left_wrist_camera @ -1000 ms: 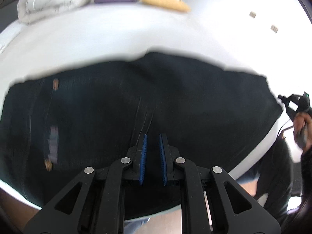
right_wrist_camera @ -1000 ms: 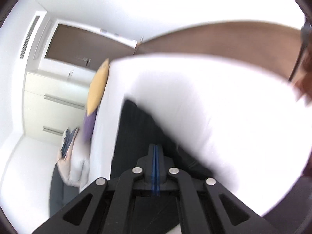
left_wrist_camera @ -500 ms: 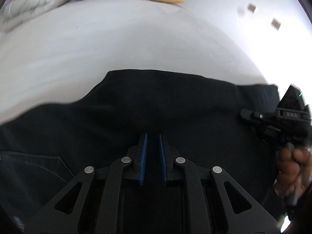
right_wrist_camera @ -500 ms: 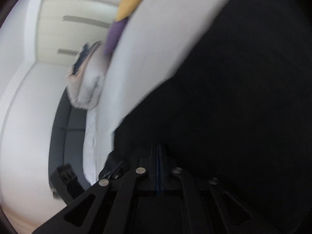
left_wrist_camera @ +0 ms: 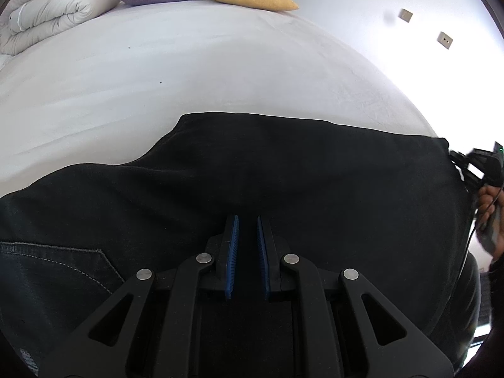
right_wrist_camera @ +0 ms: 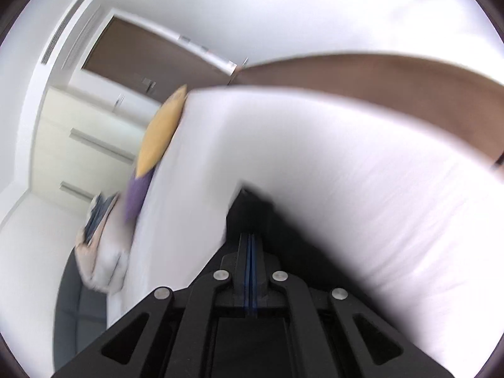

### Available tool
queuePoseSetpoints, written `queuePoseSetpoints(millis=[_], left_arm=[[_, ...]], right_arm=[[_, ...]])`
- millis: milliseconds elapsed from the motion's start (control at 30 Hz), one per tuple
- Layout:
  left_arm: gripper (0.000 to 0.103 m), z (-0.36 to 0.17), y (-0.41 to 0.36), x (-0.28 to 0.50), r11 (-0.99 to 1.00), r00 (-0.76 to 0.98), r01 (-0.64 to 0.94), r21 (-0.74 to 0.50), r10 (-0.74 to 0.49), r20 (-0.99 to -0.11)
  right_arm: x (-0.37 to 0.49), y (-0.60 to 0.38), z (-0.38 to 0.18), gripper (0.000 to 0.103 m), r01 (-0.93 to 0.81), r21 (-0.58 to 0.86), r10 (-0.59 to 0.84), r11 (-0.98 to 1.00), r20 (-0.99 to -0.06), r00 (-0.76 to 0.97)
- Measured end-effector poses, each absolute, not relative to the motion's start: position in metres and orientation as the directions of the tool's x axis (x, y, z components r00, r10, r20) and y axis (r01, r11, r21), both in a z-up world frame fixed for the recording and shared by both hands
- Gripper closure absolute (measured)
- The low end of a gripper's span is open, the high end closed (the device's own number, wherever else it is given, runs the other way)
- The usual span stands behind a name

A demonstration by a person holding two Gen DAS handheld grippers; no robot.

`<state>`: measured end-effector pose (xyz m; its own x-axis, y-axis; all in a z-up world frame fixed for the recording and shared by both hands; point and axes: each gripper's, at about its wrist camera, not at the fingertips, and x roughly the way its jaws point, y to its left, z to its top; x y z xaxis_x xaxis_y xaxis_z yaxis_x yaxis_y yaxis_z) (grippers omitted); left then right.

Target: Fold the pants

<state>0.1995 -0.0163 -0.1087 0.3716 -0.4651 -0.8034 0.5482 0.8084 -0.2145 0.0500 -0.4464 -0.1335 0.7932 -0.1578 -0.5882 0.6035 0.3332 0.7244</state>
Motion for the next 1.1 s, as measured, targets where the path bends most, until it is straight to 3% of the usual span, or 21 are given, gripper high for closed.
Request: queuePoseSetpoints(millis=[67,167,400,500,567,633,833,967,1033,1100], left_arm=[[0.091,-0.109,-0.016,0.195,0.809,0.379,0.550,-0.206,-0.462,-0.802],[0.091,-0.103,-0.022,0.181,0.820,0.416,0.550,-0.161,-0.436,-0.798],[0.091,-0.081,0.026,0.178,0.875,0.520,0.482,-0.044,-0.325,-0.790],[0.091,-0.095,0.072,0.195,0.901,0.512,0.430,-0.059,-0.296,-0.806],[0.091,-0.096,0.098,0.200,0.897,0.502,0.428,-0.108,-0.336,-0.797],[0.091,-0.096,0.117,0.202,0.913,0.530,0.401,-0.077,-0.300,-0.793],[0.091,-0.096,0.151,0.210,0.909,0.530,0.388,-0.154,-0.357,-0.769],[0.091,-0.084,0.154,0.207,0.928,0.587,0.370,-0.044,-0.270,-0.763],[0.091,-0.068,0.149,0.194,0.940,0.641,0.340,0.043,-0.198,-0.742],[0.091,-0.054,0.140,0.184,0.937,0.640,0.349,-0.031,-0.263,-0.722]], right_arm=[[0.029,-0.447,-0.129,0.099,0.632,0.722,-0.185,0.281,-0.605,0.774],[0.035,-0.406,-0.114,0.099,0.538,0.756,-0.082,0.372,-0.551,0.831],[0.143,-0.237,-0.128,0.099,0.213,0.828,0.453,0.518,-0.477,0.754],[0.172,-0.215,-0.157,0.102,0.250,0.788,0.474,0.563,-0.555,0.683],[0.167,-0.229,-0.170,0.103,0.261,0.838,0.492,0.480,-0.503,0.710],[0.175,-0.254,-0.170,0.103,0.302,0.816,0.420,0.492,-0.527,0.739],[0.128,-0.361,-0.159,0.103,0.451,0.784,0.116,0.426,-0.542,0.832],[0.077,-0.412,-0.133,0.103,0.567,0.740,-0.104,0.361,-0.572,0.813],[0.056,-0.422,-0.117,0.094,0.603,0.721,-0.177,0.341,-0.581,0.795],[0.064,-0.409,-0.101,0.094,0.566,0.740,-0.171,0.362,-0.545,0.821]])
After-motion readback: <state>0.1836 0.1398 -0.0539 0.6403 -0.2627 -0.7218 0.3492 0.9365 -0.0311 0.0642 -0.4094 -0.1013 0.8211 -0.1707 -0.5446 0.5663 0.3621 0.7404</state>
